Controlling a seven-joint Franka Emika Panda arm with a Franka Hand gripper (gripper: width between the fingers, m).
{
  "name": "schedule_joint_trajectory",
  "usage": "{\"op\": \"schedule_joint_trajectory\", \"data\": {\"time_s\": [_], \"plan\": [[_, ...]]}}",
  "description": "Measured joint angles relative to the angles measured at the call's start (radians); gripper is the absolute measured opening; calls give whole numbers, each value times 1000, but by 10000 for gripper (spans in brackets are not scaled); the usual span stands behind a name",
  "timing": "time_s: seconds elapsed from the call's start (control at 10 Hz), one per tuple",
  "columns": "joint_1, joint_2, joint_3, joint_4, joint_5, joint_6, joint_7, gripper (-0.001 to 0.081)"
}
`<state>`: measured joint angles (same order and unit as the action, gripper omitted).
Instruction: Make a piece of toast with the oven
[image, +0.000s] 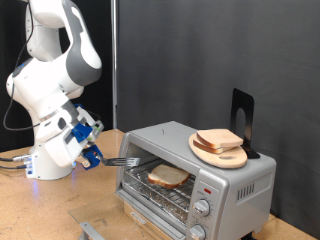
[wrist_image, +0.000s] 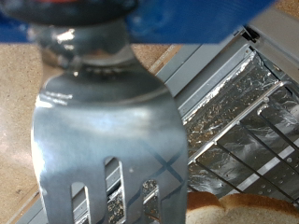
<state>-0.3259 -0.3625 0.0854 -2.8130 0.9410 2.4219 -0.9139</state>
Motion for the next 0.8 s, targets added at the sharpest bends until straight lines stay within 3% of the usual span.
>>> {"op": "schedule_joint_trajectory", "data": {"time_s": [0.2,0.4,0.6,0.8], "plan": [[1,0,-1,8,18,-17,-17,393],[0,-23,-42,34,45,-112,-45,393],[-4,-83,-87,53,42,-210,-40,393],[-9,-141,-105,57,41,-236,-19,393]]}}
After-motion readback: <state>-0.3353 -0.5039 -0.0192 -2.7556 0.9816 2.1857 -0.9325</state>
